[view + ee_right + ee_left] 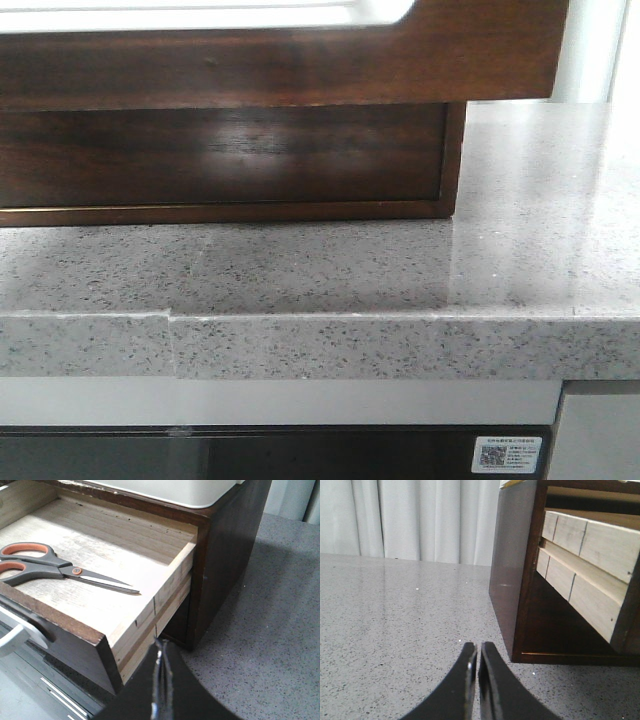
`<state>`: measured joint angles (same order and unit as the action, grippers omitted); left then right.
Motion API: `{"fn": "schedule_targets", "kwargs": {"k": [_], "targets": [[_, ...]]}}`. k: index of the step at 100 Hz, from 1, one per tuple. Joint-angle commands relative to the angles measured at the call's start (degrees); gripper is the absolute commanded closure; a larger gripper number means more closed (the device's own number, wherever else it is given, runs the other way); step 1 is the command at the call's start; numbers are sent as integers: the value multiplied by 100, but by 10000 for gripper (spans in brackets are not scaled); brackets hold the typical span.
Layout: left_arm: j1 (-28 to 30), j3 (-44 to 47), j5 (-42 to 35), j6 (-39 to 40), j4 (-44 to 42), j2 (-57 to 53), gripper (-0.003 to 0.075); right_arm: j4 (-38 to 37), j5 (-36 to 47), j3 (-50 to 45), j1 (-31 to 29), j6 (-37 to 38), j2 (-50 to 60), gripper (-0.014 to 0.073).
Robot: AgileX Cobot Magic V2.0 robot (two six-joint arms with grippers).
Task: Put scissors in drawer with both arms
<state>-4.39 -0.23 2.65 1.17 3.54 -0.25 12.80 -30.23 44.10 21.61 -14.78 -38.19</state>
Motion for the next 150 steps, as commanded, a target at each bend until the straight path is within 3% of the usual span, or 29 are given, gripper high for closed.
{"fn": "schedule_targets", "kwargs": {"k": [1,54,59,71,94,114,139,146,150], "targets": [[11,209,-484,-7,65,-174,741,40,401,151,-44,-3,8,662],[11,209,-484,-7,65,-174,741,40,436,123,-32,-3,44,662],[11,209,-484,-7,65,-174,741,-238,687,22,-65,-27,173,662],[11,209,-484,-7,65,-174,741,-408,1378,-619,-440,-27,778,662],[11,209,-484,-7,65,-174,741,-408,3126,-2735,-1644,-27,2503,662],[11,209,-484,-7,65,-174,741,-408,3876,-4239,-1881,-27,3697,662],[11,209,-484,-7,65,-174,741,-418,3614,-4557,-1881,-28,3949,662],[11,209,-484,-7,65,-174,741,-584,3612,-4569,-1881,312,3949,662],[11,209,-484,-7,65,-174,741,-1090,3598,-4569,-1881,799,3961,662]]}}
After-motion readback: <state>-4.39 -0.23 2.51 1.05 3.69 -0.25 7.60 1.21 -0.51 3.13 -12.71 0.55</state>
